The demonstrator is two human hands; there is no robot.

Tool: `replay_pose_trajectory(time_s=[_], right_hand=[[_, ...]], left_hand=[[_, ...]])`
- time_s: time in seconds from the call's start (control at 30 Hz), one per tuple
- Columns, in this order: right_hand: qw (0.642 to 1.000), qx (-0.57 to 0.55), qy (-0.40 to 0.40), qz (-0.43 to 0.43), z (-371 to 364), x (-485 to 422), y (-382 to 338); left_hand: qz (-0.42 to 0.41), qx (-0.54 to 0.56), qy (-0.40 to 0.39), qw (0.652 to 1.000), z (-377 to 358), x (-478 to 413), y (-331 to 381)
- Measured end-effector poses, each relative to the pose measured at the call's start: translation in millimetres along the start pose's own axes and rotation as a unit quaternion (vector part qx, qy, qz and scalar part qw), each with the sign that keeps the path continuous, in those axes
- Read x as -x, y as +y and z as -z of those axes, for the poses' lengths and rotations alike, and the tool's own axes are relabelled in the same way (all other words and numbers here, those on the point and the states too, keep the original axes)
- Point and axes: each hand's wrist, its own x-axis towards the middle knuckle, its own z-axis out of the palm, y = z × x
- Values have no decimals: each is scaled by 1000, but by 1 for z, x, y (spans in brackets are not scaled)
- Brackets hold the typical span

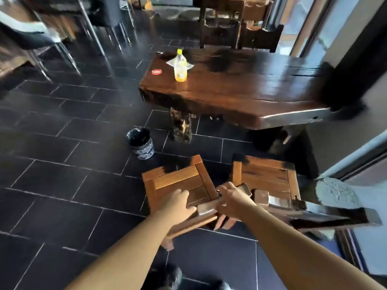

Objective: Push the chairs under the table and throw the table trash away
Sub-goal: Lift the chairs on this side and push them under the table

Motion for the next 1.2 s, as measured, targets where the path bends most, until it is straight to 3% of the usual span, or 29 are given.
replay_pose_trajectory(time_s=[0.2,0.3,0.43,0.67,0.87,1.2], right_hand=[[988,119,-24,94,-18,-21,9],[977,172,-37,123,-38,-30,21],[969,198,-30,142,-60,-37,31],[962,230,-27,142,-67,-57,34],[959,247,-2,139,-77,-71,34],[941,308,23,140,-82,-79,37]], left_hand=[[78,42,18,996,-44,21,-3],[102,12,17,995,-68,25,-5],[87,-38,106,990,-91,26,-16],[78,-89,179,977,-115,10,-37],[111,-108,196,968,-130,-2,-38],[100,-133,262,951,-143,-12,-48]])
